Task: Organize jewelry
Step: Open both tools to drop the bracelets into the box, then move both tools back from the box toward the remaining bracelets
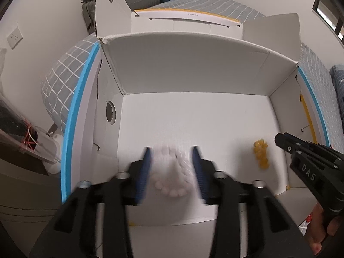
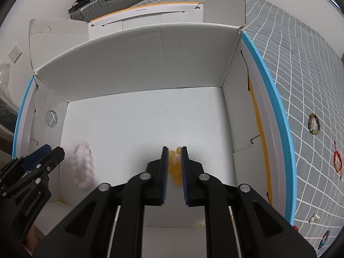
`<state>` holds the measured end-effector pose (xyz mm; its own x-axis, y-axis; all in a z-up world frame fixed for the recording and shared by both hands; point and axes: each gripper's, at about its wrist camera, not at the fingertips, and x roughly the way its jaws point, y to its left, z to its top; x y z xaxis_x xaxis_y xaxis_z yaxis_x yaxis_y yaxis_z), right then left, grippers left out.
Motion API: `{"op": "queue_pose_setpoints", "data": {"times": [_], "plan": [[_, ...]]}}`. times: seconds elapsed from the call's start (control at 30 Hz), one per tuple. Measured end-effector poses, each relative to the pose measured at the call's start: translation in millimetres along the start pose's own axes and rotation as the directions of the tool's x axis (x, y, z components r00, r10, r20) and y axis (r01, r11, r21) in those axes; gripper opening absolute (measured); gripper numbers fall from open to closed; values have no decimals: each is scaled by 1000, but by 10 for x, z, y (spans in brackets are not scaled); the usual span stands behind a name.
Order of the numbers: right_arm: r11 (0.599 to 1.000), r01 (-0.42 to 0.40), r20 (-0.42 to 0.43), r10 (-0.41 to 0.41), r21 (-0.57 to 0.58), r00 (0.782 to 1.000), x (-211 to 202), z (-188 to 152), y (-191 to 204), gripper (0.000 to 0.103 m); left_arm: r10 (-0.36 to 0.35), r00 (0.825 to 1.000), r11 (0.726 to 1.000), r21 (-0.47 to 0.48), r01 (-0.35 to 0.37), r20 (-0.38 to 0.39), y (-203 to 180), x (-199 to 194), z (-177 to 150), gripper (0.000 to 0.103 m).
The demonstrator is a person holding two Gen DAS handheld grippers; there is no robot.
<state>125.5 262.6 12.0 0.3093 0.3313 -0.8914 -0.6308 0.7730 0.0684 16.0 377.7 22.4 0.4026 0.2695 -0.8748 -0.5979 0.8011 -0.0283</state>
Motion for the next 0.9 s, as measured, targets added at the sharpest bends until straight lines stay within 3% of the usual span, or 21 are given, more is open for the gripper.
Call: {"op": "queue_pose_setpoints", "data": {"times": [0.03, 0.1, 0.17, 0.27, 0.53, 0.67, 0.9], "plan": [[1000, 0, 8, 0, -1, 1000, -19, -2, 2, 28, 9, 1000, 1000, 1, -9, 13, -3, -26, 6, 53], [1000, -2, 39, 2, -1, 999, -91, -3, -4, 52, 21, 999, 1000, 3, -21, 34, 5, -93, -10, 64], [1000, 0, 64, 1, -6, 998, -159, -1, -2, 60, 32, 998, 999, 3, -32, 59, 16, -153, -6, 76], [1000, 2, 98, 0, -13, 995, -259, -2, 1, 72, 47, 996, 999, -5, -47, 81, 38, -193, 4, 85], [1000, -4, 158, 2, 11, 987, -477, -30, -129, 85, 33, 988, 999, -2, -33, 150, -30, -396, -13, 98], [999, -3, 203, -3, 33, 979, -661, -76, -232, 94, 20, 981, 1000, 8, -22, 191, -110, -554, -38, 97], [996, 24, 239, -43, 83, 970, -927, -201, -520, 95, -33, 973, 998, 56, 21, 229, -335, -778, -68, 97]]}}
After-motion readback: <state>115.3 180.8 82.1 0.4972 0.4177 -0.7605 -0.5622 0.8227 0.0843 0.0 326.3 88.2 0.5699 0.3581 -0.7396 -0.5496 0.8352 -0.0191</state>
